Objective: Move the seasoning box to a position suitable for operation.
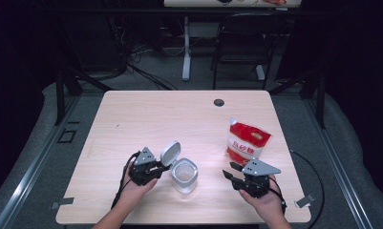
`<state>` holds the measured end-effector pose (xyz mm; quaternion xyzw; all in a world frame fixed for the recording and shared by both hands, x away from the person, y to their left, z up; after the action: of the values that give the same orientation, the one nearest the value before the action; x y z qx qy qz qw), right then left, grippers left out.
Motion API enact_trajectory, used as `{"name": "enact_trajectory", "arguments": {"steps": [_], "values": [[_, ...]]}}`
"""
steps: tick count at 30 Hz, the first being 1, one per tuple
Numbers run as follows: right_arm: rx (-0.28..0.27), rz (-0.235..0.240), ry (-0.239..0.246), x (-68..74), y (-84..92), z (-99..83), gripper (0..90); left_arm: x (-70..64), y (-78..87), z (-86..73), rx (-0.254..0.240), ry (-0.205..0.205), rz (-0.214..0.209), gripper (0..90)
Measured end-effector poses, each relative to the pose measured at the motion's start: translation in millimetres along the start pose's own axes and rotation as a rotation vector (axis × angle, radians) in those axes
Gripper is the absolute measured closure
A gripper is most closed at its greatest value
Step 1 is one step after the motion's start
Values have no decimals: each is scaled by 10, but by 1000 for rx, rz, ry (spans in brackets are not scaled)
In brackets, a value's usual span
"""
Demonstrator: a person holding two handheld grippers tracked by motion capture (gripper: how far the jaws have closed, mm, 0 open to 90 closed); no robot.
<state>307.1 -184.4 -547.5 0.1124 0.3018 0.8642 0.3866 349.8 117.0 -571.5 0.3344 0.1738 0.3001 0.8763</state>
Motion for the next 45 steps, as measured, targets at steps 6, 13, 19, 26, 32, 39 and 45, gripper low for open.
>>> {"name": "enact_trajectory", "arguments": {"steps": [6,13,19,26,32,39,45], "values": [[-11,-5,-19,-72,49,1,569,-6,66,-51,3,-14,15,713],[-20,-20,-36,-190,121,6,568,53,186,-157,-7,18,0,660],[-4,-9,-43,-267,137,-18,565,165,283,-198,-20,47,16,657],[-11,-14,-40,-355,211,-36,579,256,320,-227,-17,72,48,648],[-22,-27,-85,-488,321,-128,584,273,336,-244,-20,83,60,646],[-9,-59,-96,-563,353,-193,584,291,326,-236,-25,96,61,640],[-1,-77,-124,-647,371,-258,575,333,316,-227,-37,116,51,638]]}}
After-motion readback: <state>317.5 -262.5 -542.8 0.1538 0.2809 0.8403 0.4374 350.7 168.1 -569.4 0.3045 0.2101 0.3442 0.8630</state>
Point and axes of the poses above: each handheld gripper's, and its own axes: y roughly backward along the jaws, z roughly out of its top, x roughly to its left, the point moved 5 cm from there along -y, roughly forward along the jaws, and after that the axes turned 9 degrees about x, right-handed, at the moved point
